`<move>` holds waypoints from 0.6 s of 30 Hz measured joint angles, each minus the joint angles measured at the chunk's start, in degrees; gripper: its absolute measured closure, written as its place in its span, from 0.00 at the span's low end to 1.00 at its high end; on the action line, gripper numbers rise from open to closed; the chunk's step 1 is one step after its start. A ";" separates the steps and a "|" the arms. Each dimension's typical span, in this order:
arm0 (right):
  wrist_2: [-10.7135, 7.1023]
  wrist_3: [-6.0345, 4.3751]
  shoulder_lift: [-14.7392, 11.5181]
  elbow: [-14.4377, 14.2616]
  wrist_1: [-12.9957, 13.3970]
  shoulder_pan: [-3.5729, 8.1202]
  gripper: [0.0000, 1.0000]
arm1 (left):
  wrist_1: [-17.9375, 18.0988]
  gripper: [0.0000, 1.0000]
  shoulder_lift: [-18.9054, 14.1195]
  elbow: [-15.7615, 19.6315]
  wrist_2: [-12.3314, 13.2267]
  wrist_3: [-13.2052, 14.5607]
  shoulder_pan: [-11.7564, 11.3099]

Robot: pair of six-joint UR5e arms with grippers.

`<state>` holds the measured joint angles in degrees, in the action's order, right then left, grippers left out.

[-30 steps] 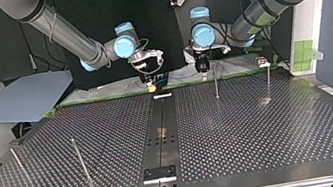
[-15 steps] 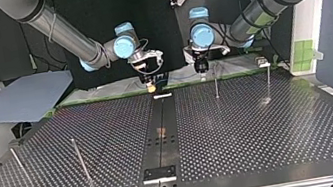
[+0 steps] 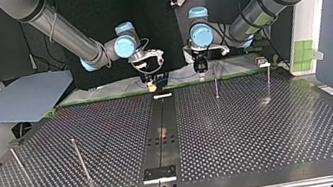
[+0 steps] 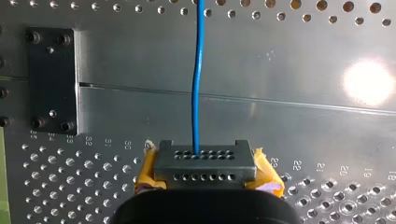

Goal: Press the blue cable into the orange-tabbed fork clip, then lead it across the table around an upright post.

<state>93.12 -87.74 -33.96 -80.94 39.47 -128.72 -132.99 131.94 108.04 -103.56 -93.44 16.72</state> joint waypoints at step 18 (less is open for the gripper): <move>-0.05 -0.07 0.07 -0.03 -0.22 -0.16 1.00 | -0.44 0.98 -0.01 0.00 -0.02 -0.08 0.09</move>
<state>93.07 -87.81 -33.89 -80.97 39.25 -128.88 -133.43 131.92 108.04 -103.58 -93.51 16.81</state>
